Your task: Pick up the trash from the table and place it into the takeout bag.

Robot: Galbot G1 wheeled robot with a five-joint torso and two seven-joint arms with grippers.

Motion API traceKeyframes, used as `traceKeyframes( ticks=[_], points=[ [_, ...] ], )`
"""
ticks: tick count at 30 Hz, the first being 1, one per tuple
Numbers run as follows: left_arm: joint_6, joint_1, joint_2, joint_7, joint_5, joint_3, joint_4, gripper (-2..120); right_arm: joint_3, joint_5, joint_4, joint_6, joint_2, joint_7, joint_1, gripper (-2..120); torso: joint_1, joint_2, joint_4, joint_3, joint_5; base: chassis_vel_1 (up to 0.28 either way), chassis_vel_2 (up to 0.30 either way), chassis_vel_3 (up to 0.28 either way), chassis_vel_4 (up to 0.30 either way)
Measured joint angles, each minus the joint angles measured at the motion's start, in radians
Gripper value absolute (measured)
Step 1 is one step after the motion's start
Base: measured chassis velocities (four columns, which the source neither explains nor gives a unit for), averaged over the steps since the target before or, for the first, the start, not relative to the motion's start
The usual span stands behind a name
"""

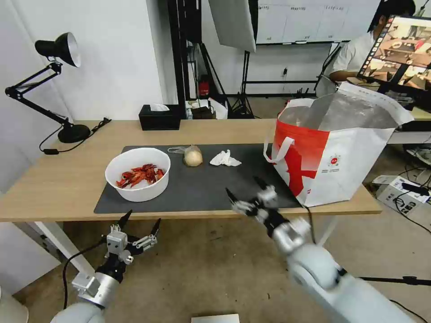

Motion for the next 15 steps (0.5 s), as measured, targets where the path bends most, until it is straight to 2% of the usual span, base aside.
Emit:
traceKeyframes(
  ticks=[2,3,6,7,10,15],
  points=[
    [0.004,0.000,-0.007,-0.001,-0.001,-0.004,0.000,100,-0.094,0.066,-0.071,-0.076,0.062,0.123,0.118,100,0.000,0.000,-0.0002,0.000,-0.0001,0.000,0.000,0.000,0.000],
    [0.004,0.000,-0.007,-0.001,-0.001,-0.004,0.000,100,-0.094,0.066,-0.071,-0.076,0.062,0.123,0.118,100,0.000,0.000,-0.0002,0.000,-0.0001,0.000,0.000,0.000,0.000],
    [0.004,0.003,-0.017,-0.002,-0.002,-0.011,0.001,100,-0.173,0.121,-0.210,-0.164,0.169,0.286,0.281,100,0.000,0.000,0.0000,0.000,-0.0004,0.000,0.000,0.000,0.000],
    [0.004,0.003,-0.017,-0.002,-0.002,-0.011,0.001,100,-0.173,0.121,-0.210,-0.164,0.169,0.286,0.281,100,0.000,0.000,0.0000,0.000,-0.0004,0.000,0.000,0.000,0.000],
    [0.004,0.001,-0.027,-0.004,-0.003,-0.013,0.005,100,-0.201,0.181,-0.366,-0.208,0.278,0.461,0.405,100,0.000,0.000,-0.0002,0.000,-0.0006,0.000,0.000,0.000,0.000],
    [0.003,0.001,-0.033,-0.004,-0.003,-0.013,0.007,100,-0.203,0.212,-0.464,-0.237,0.344,0.525,0.462,100,0.000,0.000,0.0000,0.000,-0.0003,0.000,0.000,0.000,0.000]
  ],
)
